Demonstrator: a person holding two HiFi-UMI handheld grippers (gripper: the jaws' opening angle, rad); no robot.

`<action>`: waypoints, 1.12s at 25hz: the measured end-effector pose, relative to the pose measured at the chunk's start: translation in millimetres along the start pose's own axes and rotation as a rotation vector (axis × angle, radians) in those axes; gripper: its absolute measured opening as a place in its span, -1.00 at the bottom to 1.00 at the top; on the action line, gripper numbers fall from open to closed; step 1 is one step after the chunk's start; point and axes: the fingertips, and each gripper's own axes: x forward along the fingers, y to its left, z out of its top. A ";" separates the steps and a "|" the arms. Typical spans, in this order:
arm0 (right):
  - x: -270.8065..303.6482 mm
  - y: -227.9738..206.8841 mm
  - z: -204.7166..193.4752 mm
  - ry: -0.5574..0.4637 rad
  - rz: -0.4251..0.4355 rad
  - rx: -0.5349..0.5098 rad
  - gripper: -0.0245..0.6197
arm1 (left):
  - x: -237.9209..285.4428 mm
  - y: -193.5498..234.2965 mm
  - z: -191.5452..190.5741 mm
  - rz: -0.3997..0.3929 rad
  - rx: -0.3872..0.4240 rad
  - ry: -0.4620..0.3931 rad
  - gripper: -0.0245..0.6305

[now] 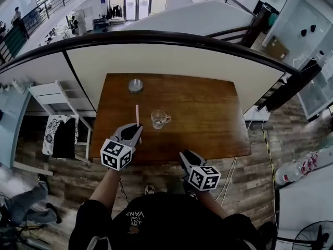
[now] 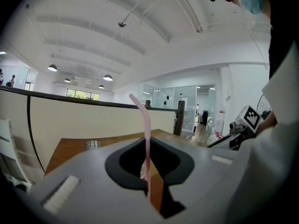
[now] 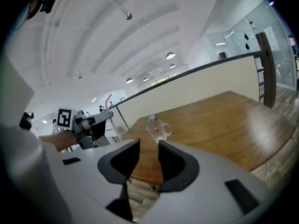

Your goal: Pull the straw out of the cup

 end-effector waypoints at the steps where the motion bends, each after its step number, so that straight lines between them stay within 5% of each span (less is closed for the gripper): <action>1: -0.5 -0.4 2.5 -0.001 0.005 -0.004 -0.53 | -4.4 -1.0 -1.5 0.012 -0.007 0.000 -0.81; 28: -61.4 -91.4 17.0 0.052 0.132 -0.044 -0.53 | -13.8 -133.7 -46.5 0.247 -0.155 0.022 -0.81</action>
